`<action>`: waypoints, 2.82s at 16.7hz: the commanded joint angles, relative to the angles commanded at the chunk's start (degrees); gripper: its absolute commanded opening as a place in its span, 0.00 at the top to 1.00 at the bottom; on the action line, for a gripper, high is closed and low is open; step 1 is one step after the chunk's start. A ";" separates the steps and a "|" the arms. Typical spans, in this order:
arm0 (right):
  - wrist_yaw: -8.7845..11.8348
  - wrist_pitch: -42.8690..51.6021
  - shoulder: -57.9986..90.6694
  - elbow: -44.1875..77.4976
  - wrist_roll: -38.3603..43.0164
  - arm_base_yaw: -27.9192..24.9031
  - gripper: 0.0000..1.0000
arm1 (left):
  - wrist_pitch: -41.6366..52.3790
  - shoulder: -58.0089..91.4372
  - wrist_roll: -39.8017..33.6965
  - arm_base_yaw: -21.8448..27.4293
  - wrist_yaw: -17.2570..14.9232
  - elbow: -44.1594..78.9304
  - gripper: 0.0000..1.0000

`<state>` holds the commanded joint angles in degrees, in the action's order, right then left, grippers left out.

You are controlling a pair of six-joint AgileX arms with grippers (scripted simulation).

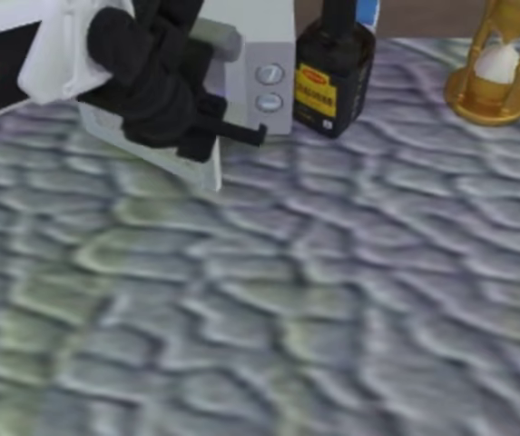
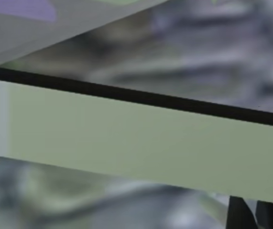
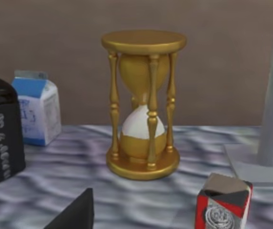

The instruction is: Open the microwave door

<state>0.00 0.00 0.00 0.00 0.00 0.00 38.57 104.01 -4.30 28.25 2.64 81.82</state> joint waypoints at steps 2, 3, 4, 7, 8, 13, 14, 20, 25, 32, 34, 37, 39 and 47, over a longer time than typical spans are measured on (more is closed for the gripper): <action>0.00 0.00 0.00 0.00 0.00 0.00 0.00 | -0.62 -1.07 1.14 -0.35 -0.67 -0.56 1.00; 0.00 0.00 0.00 0.00 0.00 0.00 0.00 | -0.63 -1.08 1.14 -0.36 -0.67 -0.56 1.00; 0.00 0.00 0.00 0.00 0.00 0.00 0.00 | -0.63 -1.08 1.14 -0.36 -0.67 -0.56 1.00; 0.00 0.00 0.00 0.00 0.00 0.00 0.00 | -0.63 -1.08 1.14 -0.36 -0.67 -0.56 1.00; 0.00 0.00 0.00 0.00 0.00 0.00 0.00 | -0.63 -1.08 1.14 -0.36 -0.67 -0.56 1.00; 0.00 0.00 0.00 0.00 0.00 0.00 0.00 | -0.63 -1.08 1.14 -0.36 -0.67 -0.56 1.00; 0.00 0.00 0.00 0.00 0.00 0.00 0.00 | -0.63 -1.08 1.14 -0.36 -0.67 -0.56 1.00; 0.00 0.00 0.00 0.00 0.00 0.00 0.00 | -0.63 -1.08 1.14 -0.36 -0.67 -0.56 1.00; 0.00 0.00 0.00 0.00 0.00 0.00 0.00 | -0.63 -1.08 1.14 -0.36 -0.67 -0.56 1.00; 0.00 0.00 0.00 0.00 0.00 0.00 0.00 | -0.82 -3.09 5.61 -1.72 -3.39 -3.64 1.00; 0.00 0.00 0.00 0.00 0.00 0.00 0.00 | -0.93 -4.33 8.32 -2.67 -4.82 -5.24 1.00; 0.00 0.00 0.00 0.00 0.00 0.00 0.00 | -1.36 -5.27 9.42 -3.08 -5.51 -5.57 1.00; 0.00 0.00 0.00 0.00 0.00 0.00 0.00 | -1.36 -5.27 9.42 -3.08 -5.51 -5.57 1.00; 0.00 0.00 0.00 0.00 0.00 0.00 0.00 | -1.36 -5.27 9.42 -3.08 -5.51 -5.57 1.00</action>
<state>0.00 0.00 0.00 0.00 0.00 0.00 37.20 98.75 5.12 25.18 -2.87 76.25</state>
